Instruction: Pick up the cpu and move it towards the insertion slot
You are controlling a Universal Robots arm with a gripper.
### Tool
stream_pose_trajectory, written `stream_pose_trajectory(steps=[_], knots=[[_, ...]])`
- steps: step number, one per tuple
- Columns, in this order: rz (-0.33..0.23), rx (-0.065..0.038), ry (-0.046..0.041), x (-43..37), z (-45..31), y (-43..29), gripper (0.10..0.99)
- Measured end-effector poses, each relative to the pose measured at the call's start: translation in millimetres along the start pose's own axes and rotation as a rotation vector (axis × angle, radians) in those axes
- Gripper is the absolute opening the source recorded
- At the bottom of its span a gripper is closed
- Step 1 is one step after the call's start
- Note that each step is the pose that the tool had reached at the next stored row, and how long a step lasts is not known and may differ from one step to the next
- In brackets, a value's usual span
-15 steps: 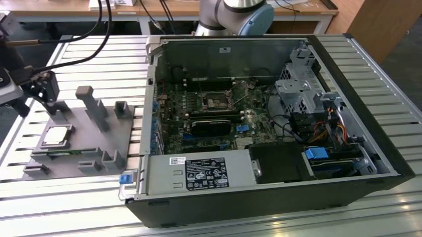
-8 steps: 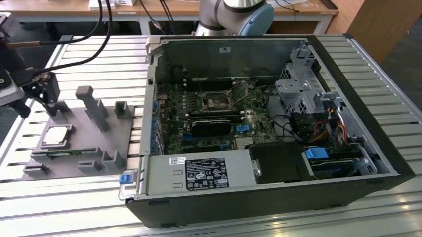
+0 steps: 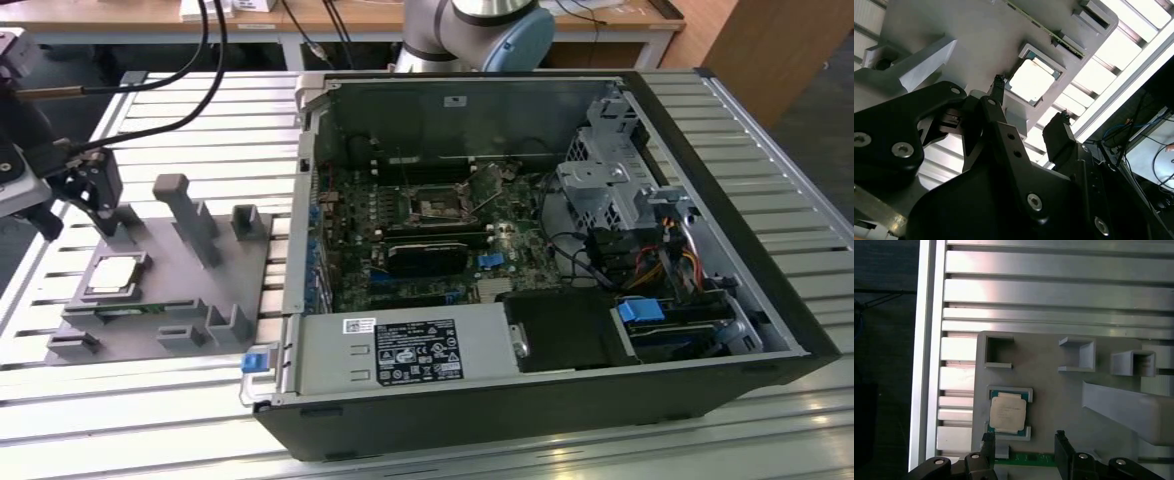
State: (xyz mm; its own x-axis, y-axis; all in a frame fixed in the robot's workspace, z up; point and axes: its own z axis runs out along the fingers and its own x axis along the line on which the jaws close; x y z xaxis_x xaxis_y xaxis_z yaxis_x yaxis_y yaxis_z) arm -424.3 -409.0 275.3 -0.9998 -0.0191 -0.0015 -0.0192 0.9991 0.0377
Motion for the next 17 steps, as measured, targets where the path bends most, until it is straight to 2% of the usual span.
stream_pose_trajectory(steps=[17], knots=[[0.0, 0.0, -0.0001, 0.4, 8.6, -0.3, 0.588]])
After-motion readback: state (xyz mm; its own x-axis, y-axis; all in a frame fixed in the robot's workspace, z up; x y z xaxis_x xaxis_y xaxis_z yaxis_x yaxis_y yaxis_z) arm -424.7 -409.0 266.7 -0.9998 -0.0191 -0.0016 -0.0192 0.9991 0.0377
